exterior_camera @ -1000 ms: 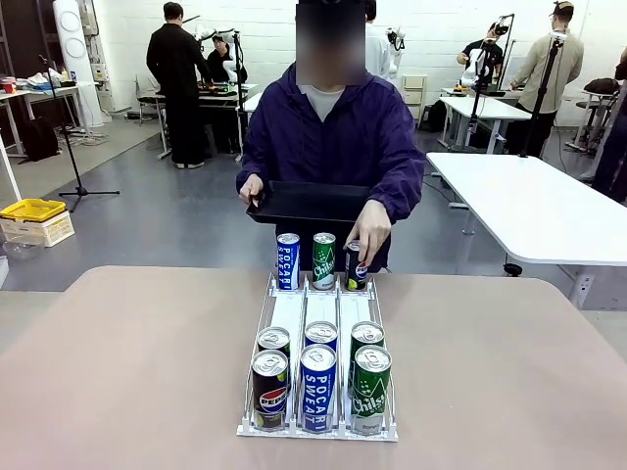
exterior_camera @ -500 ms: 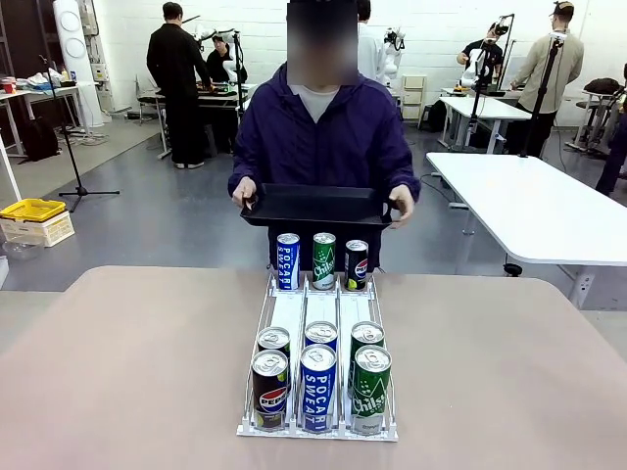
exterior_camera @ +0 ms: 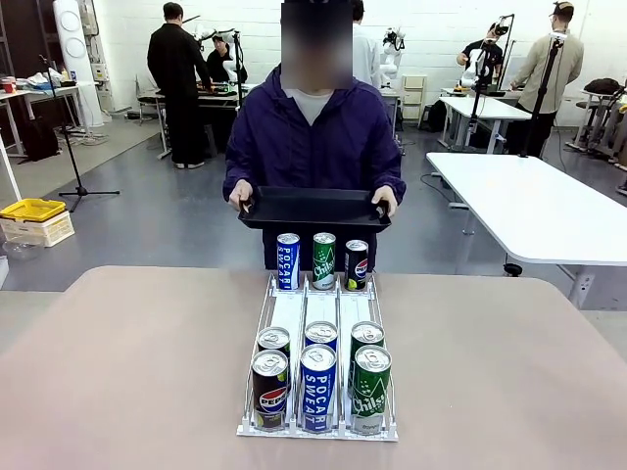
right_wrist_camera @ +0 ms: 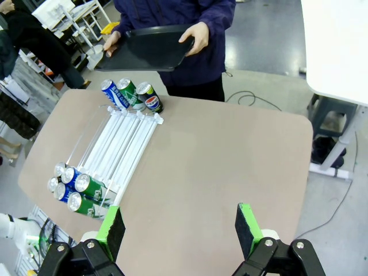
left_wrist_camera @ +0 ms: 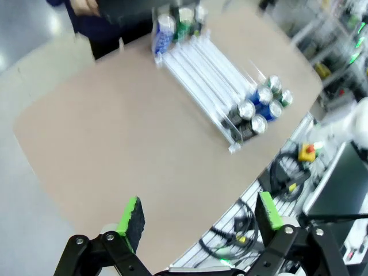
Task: Retrieve and hand over the desired beverage to the person.
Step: Pick up a can of the same type that the person held from the Automatic Can Dispenser.
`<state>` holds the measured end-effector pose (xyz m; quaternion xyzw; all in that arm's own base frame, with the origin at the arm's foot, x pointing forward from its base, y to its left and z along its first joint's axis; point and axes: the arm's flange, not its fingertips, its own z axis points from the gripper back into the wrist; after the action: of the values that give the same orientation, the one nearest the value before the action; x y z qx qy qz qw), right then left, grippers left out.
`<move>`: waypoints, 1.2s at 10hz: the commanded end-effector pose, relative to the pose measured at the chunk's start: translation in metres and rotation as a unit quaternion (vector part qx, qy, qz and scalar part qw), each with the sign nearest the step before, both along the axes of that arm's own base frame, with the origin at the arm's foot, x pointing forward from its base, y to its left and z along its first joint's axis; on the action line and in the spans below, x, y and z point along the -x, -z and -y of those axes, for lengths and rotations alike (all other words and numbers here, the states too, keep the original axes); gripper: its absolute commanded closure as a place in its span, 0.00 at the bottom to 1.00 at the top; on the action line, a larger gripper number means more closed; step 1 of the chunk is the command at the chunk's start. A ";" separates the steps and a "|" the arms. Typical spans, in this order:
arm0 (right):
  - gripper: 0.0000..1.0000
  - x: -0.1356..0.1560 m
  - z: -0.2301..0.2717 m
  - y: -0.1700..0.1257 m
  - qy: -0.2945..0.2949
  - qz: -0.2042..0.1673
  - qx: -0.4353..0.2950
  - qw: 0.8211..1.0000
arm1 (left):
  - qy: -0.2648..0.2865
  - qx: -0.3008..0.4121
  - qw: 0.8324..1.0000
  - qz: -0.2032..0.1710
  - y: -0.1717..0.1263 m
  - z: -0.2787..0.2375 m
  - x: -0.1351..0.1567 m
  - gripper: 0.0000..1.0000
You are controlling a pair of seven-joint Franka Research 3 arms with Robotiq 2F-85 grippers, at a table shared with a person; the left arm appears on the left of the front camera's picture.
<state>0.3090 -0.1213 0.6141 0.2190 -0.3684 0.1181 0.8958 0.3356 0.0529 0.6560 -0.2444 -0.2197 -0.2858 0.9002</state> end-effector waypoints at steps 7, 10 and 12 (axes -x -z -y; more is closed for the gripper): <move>0.00 -0.002 0.002 0.002 -0.009 0.001 -0.010 1.000 | -0.274 -0.099 0.937 -0.191 0.092 0.282 0.035 0.00; 0.00 -0.002 0.002 0.002 -0.009 0.001 -0.010 1.000 | -0.260 -0.130 0.937 -0.194 0.085 0.275 0.044 0.00; 0.00 -0.002 0.002 0.002 -0.009 0.001 -0.010 1.000 | -0.260 -0.130 0.937 -0.194 0.085 0.275 0.044 0.00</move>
<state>0.3091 -0.1218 0.6137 0.2190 -0.3679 0.1175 0.8960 0.2945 -0.2249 0.5679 -0.1156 -0.0590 -0.0107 0.9915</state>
